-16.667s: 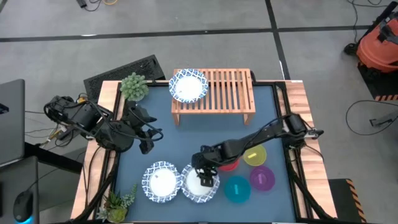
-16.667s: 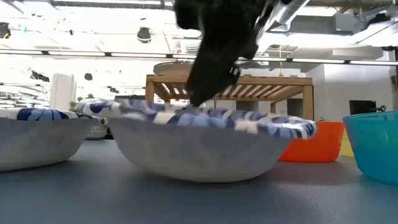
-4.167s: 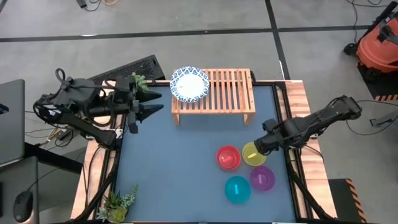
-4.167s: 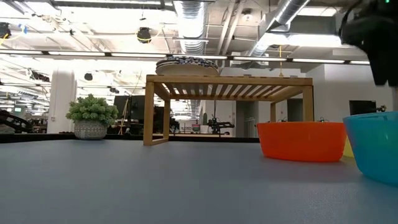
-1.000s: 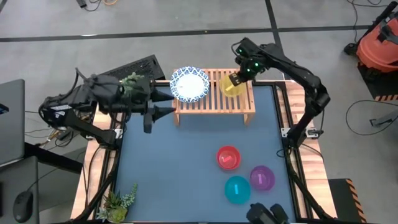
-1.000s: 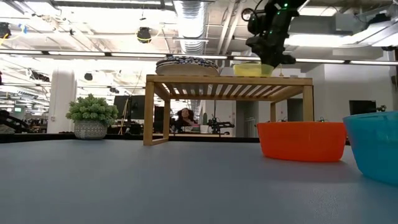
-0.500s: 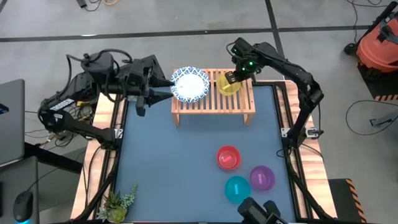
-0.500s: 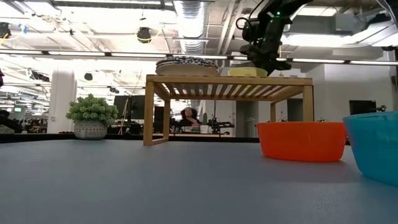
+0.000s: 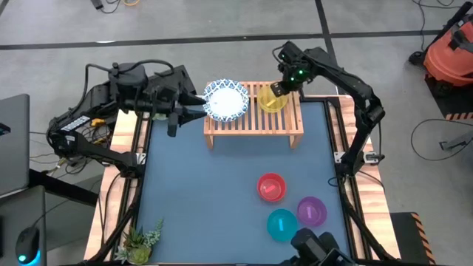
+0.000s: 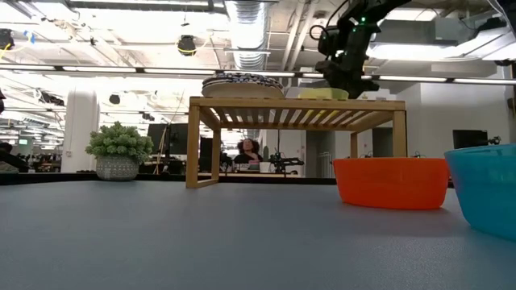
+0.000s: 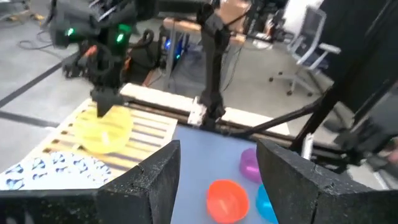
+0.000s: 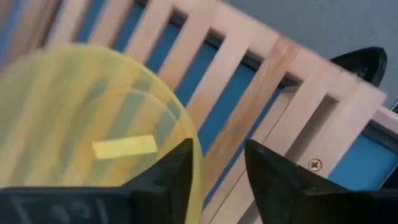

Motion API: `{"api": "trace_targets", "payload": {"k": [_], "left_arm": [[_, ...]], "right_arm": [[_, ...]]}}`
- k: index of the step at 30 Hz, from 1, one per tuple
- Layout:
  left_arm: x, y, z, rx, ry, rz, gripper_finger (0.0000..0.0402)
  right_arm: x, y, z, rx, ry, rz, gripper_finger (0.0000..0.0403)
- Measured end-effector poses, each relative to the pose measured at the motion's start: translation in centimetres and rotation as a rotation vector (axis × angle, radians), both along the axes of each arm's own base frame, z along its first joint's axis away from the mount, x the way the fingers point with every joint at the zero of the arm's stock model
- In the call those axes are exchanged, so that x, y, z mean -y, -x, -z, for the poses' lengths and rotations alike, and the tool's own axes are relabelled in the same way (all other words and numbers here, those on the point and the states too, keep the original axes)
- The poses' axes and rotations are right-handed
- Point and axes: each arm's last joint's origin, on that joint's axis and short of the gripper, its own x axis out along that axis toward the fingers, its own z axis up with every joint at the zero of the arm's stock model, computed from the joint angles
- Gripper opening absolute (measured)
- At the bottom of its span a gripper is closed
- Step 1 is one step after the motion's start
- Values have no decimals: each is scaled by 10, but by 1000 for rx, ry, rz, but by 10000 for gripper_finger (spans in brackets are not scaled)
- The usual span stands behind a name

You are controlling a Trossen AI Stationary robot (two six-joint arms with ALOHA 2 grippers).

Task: Place and stack bowls onto a shelf
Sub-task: Put the yellow bowl on the shelf, then stack the orange bowl on top of the yellow bowl on the shelf

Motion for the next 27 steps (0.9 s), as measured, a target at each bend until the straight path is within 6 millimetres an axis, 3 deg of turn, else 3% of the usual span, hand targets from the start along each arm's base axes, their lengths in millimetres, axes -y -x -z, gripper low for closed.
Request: {"api": "trace_targets", "payload": {"k": [5,9,16,22,27], "left_arm": [[-3,-10,10,-72,-7,-8,197],[-6,-17,10,-59,-16,-15,197],[-22,-21,-6,112,-150,-62,197],[-27,-19,-24,300,-181,-47,197],[-22,-17,-30,364,-105,96,197]], "right_arm": [[-2,-2,-29,68,64,7,198],[-20,-6,-52,74,63,-28,198],[-99,-8,-85,39,80,-132,192],[-168,-29,-81,-11,163,-293,192],[-195,-44,-58,-55,154,-360,192]]}}
